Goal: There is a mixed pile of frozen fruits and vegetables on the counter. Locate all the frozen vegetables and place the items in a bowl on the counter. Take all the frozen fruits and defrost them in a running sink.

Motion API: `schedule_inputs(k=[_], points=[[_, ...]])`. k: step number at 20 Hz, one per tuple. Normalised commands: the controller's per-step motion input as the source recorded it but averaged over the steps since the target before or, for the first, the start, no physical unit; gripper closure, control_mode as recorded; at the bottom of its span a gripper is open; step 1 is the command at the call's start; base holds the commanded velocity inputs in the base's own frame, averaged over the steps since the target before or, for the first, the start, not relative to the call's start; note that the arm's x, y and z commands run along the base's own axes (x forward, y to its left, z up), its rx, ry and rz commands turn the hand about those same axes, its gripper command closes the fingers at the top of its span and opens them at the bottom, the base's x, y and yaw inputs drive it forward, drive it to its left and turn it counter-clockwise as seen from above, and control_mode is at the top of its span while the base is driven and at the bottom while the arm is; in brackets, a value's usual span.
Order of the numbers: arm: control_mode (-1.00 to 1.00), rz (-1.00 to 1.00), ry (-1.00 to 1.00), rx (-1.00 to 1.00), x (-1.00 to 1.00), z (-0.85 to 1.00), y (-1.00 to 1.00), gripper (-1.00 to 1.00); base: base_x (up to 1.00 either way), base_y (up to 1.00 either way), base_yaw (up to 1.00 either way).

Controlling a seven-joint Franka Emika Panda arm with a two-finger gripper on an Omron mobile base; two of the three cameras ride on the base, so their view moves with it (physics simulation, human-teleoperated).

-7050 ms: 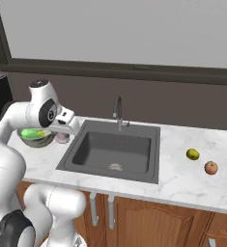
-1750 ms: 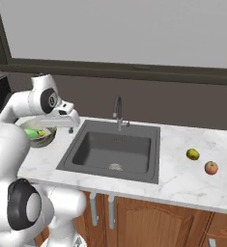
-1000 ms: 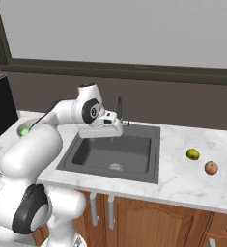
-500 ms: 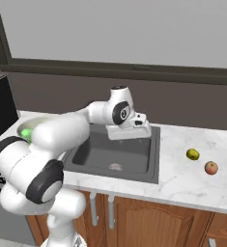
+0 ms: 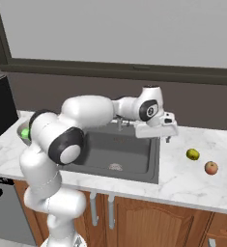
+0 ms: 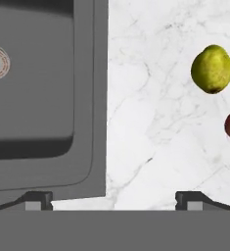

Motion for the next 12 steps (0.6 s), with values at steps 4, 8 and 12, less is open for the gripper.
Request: schedule_inputs(k=[4, 8, 12], points=[[-1.0, 0.03, 0.01, 0.01, 0.49, -0.24, -0.75, -1.0, 0.0, 0.0, 0.0], [-1.0, 0.12, -0.12, 0.01, 0.49, -0.4, -0.56, -1.0, 0.0, 0.0, 0.0], [-1.0, 0.1, -0.01, 0.01, 0.46, -0.2, -0.51, -1.0, 0.0, 0.0, 0.0]])
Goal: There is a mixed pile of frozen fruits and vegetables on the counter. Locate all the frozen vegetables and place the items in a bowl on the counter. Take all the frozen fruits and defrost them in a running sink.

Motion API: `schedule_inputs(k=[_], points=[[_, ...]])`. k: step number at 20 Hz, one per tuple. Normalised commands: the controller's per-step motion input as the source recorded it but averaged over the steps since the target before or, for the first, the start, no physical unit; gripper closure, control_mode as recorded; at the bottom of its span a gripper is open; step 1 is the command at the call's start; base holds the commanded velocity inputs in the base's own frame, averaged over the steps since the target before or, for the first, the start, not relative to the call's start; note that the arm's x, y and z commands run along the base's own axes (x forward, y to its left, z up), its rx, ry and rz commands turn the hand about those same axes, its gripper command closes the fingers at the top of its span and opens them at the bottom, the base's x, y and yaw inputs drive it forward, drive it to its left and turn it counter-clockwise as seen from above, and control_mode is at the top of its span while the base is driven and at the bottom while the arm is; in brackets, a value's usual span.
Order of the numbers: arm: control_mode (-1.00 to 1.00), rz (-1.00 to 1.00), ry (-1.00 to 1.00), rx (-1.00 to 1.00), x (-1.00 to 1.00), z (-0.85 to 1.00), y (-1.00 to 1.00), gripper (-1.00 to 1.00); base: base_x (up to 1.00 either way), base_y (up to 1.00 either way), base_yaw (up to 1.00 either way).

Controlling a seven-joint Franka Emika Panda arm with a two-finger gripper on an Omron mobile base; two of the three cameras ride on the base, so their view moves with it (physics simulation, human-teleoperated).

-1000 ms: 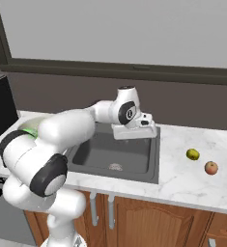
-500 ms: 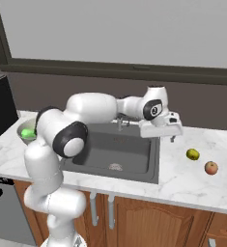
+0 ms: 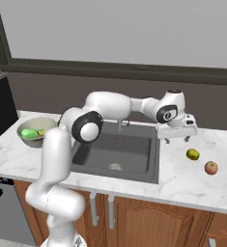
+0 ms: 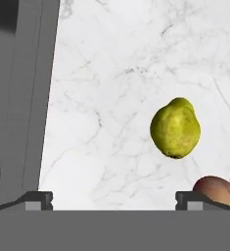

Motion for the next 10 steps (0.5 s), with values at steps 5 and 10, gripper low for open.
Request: schedule_inputs(k=[5, 10], points=[[-1.0, 0.06, 0.01, 0.0, 0.27, -0.22, -0.49, -1.0, 0.0, 0.0, 0.0], [-1.0, 0.05, 0.01, -0.03, 0.17, -0.38, -0.3, -1.0, 0.0, 0.0, 0.0]])
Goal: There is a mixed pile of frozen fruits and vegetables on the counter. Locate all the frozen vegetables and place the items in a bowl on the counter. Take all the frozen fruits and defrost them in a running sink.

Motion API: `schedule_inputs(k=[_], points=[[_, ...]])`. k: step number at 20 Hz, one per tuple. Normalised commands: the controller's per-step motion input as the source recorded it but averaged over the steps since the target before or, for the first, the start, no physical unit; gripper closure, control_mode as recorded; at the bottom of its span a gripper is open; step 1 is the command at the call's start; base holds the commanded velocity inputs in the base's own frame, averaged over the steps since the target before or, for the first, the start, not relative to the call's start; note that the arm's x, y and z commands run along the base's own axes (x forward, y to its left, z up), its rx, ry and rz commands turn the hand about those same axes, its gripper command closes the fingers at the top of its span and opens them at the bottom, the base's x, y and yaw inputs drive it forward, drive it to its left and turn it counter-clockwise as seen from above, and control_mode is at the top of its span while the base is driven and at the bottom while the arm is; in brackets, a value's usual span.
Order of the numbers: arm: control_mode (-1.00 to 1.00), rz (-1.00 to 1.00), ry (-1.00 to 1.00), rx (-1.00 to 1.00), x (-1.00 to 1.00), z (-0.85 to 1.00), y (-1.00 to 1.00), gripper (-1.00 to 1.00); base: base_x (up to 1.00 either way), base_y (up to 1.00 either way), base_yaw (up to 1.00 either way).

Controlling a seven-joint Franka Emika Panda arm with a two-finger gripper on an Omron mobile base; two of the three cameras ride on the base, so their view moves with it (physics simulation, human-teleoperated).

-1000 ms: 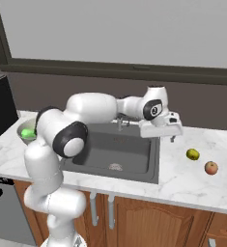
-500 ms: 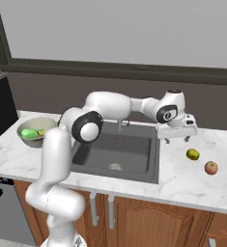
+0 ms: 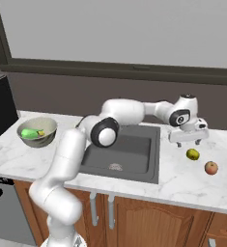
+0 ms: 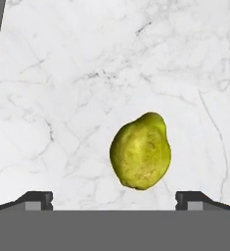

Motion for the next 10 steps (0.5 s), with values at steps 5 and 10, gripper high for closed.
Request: schedule_inputs(k=[5, 10], points=[[-1.0, 0.05, -0.01, -0.07, 0.26, -0.48, -0.13, -1.0, 0.0, 0.0, 0.0], [-1.0, 0.06, -0.02, -0.07, 0.23, -0.42, -0.24, -1.0, 0.0, 0.0, 0.0]])
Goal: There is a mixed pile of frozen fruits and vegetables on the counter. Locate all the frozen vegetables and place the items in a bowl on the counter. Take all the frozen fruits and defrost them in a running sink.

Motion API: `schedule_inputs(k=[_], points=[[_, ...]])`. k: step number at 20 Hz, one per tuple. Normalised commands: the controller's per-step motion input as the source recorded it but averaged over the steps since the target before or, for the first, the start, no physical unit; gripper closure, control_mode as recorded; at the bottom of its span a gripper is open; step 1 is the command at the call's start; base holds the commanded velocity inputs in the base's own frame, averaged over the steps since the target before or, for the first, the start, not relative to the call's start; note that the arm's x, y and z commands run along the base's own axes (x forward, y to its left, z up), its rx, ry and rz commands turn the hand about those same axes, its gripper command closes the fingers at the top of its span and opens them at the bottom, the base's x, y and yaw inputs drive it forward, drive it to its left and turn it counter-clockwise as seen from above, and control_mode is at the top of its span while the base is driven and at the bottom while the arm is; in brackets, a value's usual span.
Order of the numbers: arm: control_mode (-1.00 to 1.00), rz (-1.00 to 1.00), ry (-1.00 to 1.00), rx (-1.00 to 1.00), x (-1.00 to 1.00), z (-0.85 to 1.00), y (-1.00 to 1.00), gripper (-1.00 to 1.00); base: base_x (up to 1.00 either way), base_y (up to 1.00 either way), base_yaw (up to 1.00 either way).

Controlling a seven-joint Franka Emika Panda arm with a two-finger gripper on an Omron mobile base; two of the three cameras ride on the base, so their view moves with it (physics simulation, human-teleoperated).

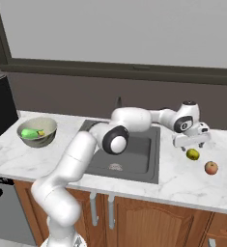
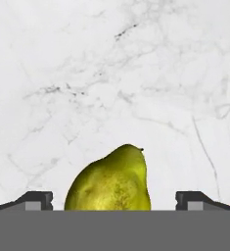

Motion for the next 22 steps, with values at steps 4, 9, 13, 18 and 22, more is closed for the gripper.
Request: schedule_inputs(k=[4, 9, 13, 18, 22], points=[[-1.0, 0.0, 0.06, -0.01, -0.09, -0.42, -0.28, -1.0, 0.0, 0.0, 0.0], [-1.0, 0.01, 0.11, 0.0, -0.07, -0.35, -0.05, -1.0, 0.0, 0.0, 0.0], [-1.0, -0.01, 0.17, 0.01, -0.34, -0.35, 0.0, -1.0, 0.0, 0.0, 0.0], [-1.0, -0.04, 0.14, 0.03, -0.22, -0.38, 0.11, 1.0, 0.0, 0.0, 0.0], [-1.0, 0.03, 0.05, 0.0, 0.0, -0.11, 0.2, 1.0, 0.0, 0.0, 0.0]])
